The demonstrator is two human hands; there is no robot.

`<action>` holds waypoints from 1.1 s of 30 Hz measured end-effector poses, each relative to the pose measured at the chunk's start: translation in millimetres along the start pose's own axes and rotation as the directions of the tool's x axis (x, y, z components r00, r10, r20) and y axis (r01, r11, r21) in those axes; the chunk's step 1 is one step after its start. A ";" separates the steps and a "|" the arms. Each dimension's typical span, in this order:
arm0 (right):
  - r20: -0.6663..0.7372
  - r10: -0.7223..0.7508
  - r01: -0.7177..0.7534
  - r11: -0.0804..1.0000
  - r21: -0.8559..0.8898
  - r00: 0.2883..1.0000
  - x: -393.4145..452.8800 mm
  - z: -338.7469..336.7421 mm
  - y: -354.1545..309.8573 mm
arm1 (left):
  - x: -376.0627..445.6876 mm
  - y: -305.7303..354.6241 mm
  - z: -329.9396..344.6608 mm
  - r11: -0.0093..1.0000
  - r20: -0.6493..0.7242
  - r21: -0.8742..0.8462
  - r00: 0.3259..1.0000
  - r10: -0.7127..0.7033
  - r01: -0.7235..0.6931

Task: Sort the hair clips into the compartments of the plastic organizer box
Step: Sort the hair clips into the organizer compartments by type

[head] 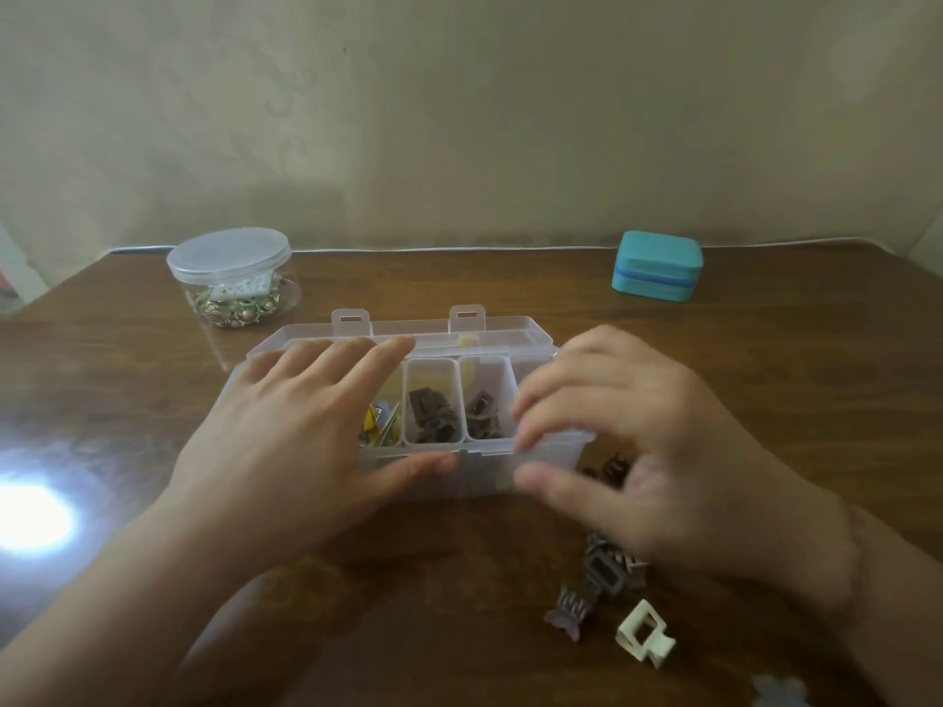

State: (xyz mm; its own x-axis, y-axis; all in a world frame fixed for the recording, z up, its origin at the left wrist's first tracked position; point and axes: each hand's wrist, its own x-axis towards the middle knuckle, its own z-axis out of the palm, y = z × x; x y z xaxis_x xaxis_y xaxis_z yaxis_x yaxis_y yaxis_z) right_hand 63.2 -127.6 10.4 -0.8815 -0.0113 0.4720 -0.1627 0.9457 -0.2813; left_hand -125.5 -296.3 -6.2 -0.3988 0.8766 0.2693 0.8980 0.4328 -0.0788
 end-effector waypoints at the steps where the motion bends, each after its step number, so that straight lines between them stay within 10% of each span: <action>1: 0.102 -0.077 0.078 0.997 -0.008 0.992 -2.6 -4.8 -2.9 | -0.4 -0.2 0.4 1.000 -0.005 0.003 1.000 0.001 -0.001; 4: 0.491 -0.178 0.260 0.960 -0.102 0.853 -7.8 -11.0 -9.2 | -1.0 0.1 0.9 1.000 -0.019 0.007 1.000 0.003 -0.003; 8: 0.606 -0.170 0.302 0.945 -0.123 0.777 -11.0 -9.8 -8.9 | -0.2 -1.0 1.9 1.000 -0.022 0.009 1.000 0.010 -0.010; 13: 0.531 -0.201 0.320 0.937 -0.142 0.823 -9.9 -6.9 -6.5 | -0.7 -0.3 1.4 1.000 -0.024 0.014 1.000 0.007 -0.006; 17: 0.080 -0.129 0.126 0.991 0.040 0.988 -2.0 -9.0 0.0 | -0.2 1.8 -0.1 1.000 -0.008 0.012 1.000 -0.001 0.001; 20: -0.178 0.059 -0.035 0.991 0.132 0.982 11.6 -4.9 2.2 | 0.1 2.1 -0.8 1.000 0.002 0.022 1.000 -0.002 0.002; 29: -0.122 0.114 -0.101 0.989 0.105 0.986 4.9 -15.1 4.7 | -0.7 1.2 0.1 1.000 0.000 0.006 1.000 -0.009 0.009; 33: 0.314 -0.067 0.098 0.992 -0.084 0.947 -8.6 -29.0 -8.9 | -1.4 1.3 0.0 1.000 -0.011 0.009 1.000 -0.008 0.008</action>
State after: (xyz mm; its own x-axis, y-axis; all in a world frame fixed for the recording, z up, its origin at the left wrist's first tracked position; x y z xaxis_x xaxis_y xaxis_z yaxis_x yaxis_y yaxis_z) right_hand 85.1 -126.5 33.1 -0.9631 -0.1757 0.2037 -0.2103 0.9640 -0.1626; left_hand -123.8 -297.0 -6.8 -0.4037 0.8710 0.2800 0.8931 0.4416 -0.0858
